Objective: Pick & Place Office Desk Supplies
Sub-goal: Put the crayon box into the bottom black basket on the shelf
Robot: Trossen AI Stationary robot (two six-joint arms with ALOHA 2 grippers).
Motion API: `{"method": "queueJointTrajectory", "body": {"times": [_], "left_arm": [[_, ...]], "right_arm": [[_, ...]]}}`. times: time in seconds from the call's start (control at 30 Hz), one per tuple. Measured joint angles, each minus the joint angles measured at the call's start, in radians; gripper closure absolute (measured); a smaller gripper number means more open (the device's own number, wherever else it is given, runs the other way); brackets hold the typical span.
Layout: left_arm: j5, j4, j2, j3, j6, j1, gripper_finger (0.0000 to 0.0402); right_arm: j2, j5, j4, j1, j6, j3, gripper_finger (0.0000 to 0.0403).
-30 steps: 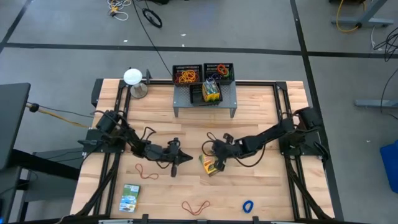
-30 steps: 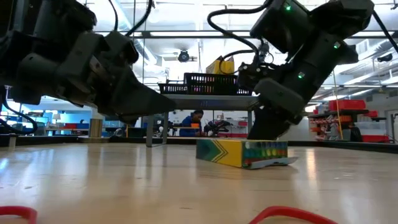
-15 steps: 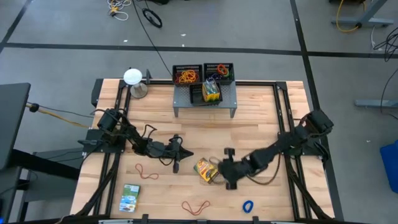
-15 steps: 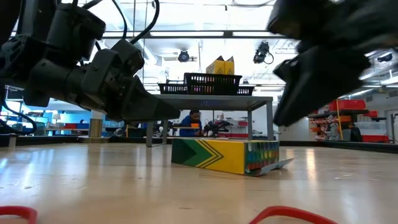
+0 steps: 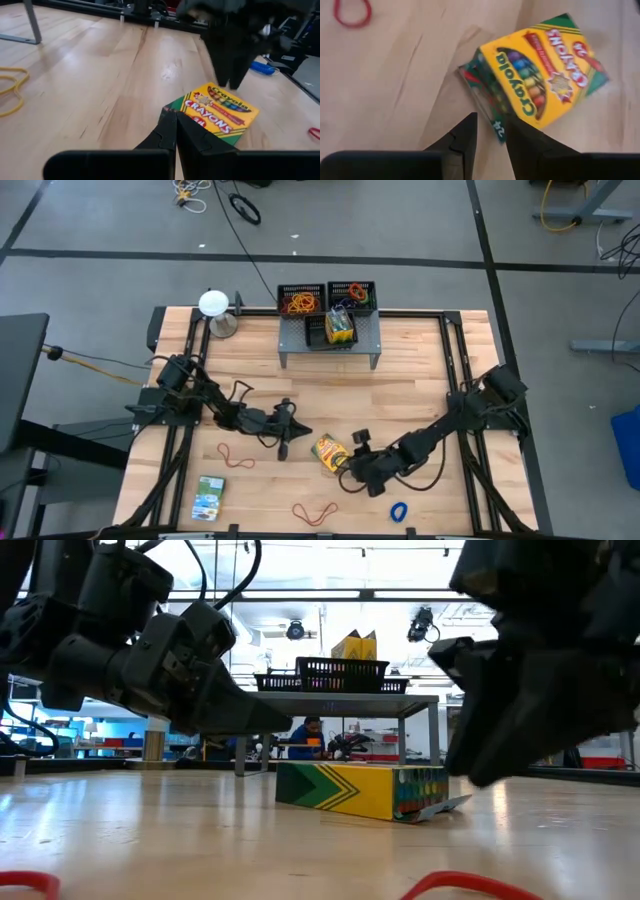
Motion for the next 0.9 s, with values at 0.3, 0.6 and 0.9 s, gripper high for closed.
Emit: {"method": "queueJointTrajectory", "body": {"times": [0.3,0.6,0.9], "left_arm": [[0.026,-0.078,0.0,0.051,0.004,-0.005,0.0394],[0.036,-0.089,0.0,0.061,-0.015,-0.004,0.0365],[0.042,-0.077,0.0,0.061,-0.027,-0.005,0.0332]], "right_arm": [[0.039,-0.02,-0.04,-0.015,-0.101,0.044,0.0298],[0.039,-0.082,-0.062,-0.048,-0.181,0.044,0.0332],[0.077,-0.083,-0.059,-0.067,-0.234,0.048,0.035]]}}
